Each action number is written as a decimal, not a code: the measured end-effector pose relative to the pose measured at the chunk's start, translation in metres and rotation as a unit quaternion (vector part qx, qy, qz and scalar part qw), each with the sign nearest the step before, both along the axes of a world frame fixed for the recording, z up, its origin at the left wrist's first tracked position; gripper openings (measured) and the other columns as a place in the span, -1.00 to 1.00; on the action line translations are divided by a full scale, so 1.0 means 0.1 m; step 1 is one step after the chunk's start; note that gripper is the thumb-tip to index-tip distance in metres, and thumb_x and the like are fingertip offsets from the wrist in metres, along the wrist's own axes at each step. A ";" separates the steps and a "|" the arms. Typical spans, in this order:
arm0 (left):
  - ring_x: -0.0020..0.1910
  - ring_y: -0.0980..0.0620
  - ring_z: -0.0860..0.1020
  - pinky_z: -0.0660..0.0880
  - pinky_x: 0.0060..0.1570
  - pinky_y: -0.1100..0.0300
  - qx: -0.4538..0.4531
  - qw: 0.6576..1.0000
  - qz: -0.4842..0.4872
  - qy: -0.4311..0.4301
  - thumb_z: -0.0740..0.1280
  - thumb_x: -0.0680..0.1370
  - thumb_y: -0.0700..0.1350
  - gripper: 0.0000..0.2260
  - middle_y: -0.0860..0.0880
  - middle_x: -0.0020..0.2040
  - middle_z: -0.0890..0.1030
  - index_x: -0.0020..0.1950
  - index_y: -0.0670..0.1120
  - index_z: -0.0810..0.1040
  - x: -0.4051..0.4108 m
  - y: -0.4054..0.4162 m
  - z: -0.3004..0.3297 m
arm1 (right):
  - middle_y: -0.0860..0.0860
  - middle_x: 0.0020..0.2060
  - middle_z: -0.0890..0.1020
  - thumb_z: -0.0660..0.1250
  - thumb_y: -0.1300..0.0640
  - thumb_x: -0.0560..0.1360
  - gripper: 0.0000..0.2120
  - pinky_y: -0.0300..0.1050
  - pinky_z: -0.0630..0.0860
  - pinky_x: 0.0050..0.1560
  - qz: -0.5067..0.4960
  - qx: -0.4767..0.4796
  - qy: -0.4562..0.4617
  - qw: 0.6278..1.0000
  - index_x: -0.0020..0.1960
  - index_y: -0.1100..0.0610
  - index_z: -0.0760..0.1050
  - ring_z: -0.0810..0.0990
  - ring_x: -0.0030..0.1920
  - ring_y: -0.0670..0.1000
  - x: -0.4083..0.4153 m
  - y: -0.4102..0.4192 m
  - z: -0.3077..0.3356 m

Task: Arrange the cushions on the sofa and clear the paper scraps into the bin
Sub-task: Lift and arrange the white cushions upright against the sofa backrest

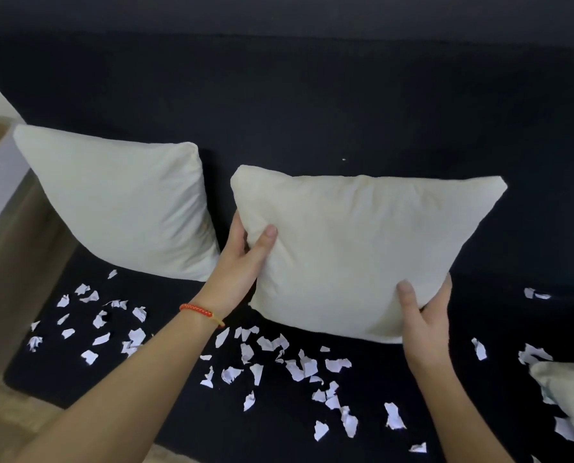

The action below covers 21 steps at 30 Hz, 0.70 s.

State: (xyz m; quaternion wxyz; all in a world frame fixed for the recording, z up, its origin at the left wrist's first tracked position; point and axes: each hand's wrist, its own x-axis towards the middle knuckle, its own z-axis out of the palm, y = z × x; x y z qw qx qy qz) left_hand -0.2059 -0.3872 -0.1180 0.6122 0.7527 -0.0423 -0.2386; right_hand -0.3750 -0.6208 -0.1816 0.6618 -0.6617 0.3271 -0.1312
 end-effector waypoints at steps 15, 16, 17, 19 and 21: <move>0.39 0.19 0.53 0.45 0.48 0.02 0.179 0.974 -0.087 -0.109 0.38 0.64 0.07 -0.51 0.07 0.41 0.55 0.57 0.09 0.41 0.23 0.30 -0.11 | -0.08 0.54 0.30 0.26 -0.12 0.68 -0.42 -0.11 0.28 0.53 -0.138 -0.071 0.093 0.984 0.61 0.03 0.17 0.29 0.54 -0.09 -0.46 0.23 -0.13; 0.40 0.17 0.51 0.44 0.48 0.03 0.210 0.955 -0.092 -0.186 0.42 0.64 -0.01 -0.54 0.07 0.40 0.55 0.53 0.03 0.46 0.38 0.43 -0.05 | -0.05 0.47 0.33 0.23 -0.12 0.66 -0.47 -0.17 0.28 0.51 -0.153 -0.121 0.084 0.977 0.54 0.08 0.24 0.35 0.47 -0.05 -0.54 0.38 -0.14; 0.40 0.12 0.50 0.43 0.46 0.02 0.242 0.925 -0.096 -0.277 0.44 0.63 -0.07 -0.57 0.04 0.38 0.56 0.49 -0.03 0.50 0.58 0.57 0.05 | -0.04 0.38 0.37 0.21 -0.09 0.63 -0.51 -0.27 0.31 0.44 -0.145 -0.163 0.066 0.974 0.46 0.13 0.31 0.40 0.39 0.00 -0.59 0.59 -0.15; 0.42 -0.08 0.49 0.42 0.44 -0.07 0.329 0.827 -0.093 -0.446 0.48 0.55 -0.03 -0.53 -0.07 0.34 0.57 0.44 -0.09 0.52 1.07 0.81 0.27 | -0.05 0.26 0.43 0.19 0.00 0.60 -0.60 -0.31 0.36 0.34 -0.068 -0.210 0.030 0.975 0.33 0.21 0.41 0.47 0.26 0.06 -0.60 1.04 -0.19; 0.48 -0.19 0.43 0.32 0.49 -0.26 0.444 0.750 -0.088 -0.483 0.53 0.45 0.15 -0.33 -0.12 0.38 0.53 0.49 -0.06 0.45 1.57 0.99 0.44 | -0.07 0.22 0.49 0.21 0.06 0.60 -0.69 -0.30 0.37 0.33 0.026 -0.226 0.009 0.974 0.28 0.19 0.49 0.52 0.25 0.04 -0.46 1.53 -0.26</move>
